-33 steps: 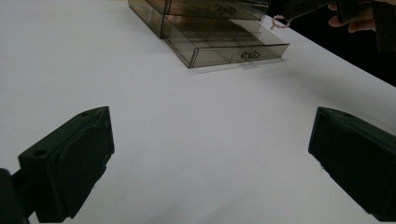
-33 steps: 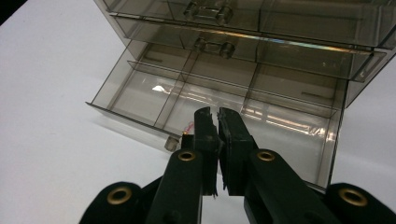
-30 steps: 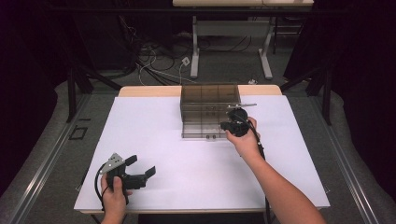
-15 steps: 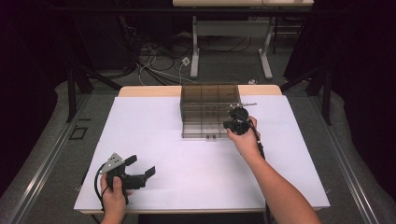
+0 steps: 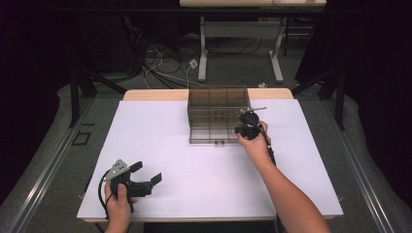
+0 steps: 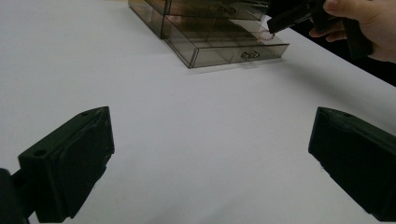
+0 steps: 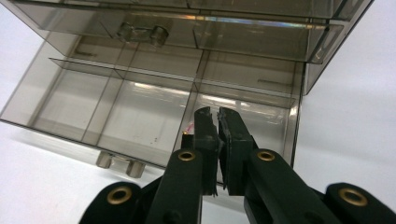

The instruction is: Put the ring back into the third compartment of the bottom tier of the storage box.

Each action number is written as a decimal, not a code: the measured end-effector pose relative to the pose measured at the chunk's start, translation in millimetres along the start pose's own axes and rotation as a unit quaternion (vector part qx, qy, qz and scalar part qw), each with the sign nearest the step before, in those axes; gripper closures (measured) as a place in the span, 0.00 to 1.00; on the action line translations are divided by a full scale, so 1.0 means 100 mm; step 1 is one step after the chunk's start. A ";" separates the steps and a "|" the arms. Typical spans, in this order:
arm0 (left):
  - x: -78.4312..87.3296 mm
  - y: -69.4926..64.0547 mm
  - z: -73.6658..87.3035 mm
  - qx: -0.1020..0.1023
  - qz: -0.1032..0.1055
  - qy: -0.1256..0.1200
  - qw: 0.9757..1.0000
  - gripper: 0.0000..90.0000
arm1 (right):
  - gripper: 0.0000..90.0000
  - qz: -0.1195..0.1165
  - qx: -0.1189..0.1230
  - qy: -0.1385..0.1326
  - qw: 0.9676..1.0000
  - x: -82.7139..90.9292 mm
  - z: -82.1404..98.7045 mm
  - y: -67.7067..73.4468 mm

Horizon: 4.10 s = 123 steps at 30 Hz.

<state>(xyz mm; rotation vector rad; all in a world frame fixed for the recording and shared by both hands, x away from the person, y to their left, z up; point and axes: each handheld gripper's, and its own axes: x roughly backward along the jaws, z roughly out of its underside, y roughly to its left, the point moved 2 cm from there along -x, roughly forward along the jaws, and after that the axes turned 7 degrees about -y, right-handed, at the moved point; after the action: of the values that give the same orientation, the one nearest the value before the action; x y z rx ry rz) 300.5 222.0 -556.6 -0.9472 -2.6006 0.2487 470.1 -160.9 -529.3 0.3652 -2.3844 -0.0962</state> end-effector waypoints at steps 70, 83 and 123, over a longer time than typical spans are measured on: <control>0.00 0.00 0.00 0.000 0.000 -0.002 1.000 0.00 | 0.80 0.020 0.020 0.021 0.999 -0.13 0.07 -0.03; -0.01 0.00 0.00 0.001 0.000 0.000 1.000 0.00 | 0.69 0.006 0.034 0.010 0.999 -0.08 0.08 0.01; -0.01 0.00 0.01 0.001 0.000 0.003 1.000 0.00 | 0.51 -0.098 0.140 -0.028 0.985 0.22 0.12 0.31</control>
<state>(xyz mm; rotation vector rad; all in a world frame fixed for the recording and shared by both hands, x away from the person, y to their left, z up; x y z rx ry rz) 300.6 221.6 -557.5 -0.9449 -2.5957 0.2479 438.8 -138.3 -518.9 0.7385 -2.4159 0.1419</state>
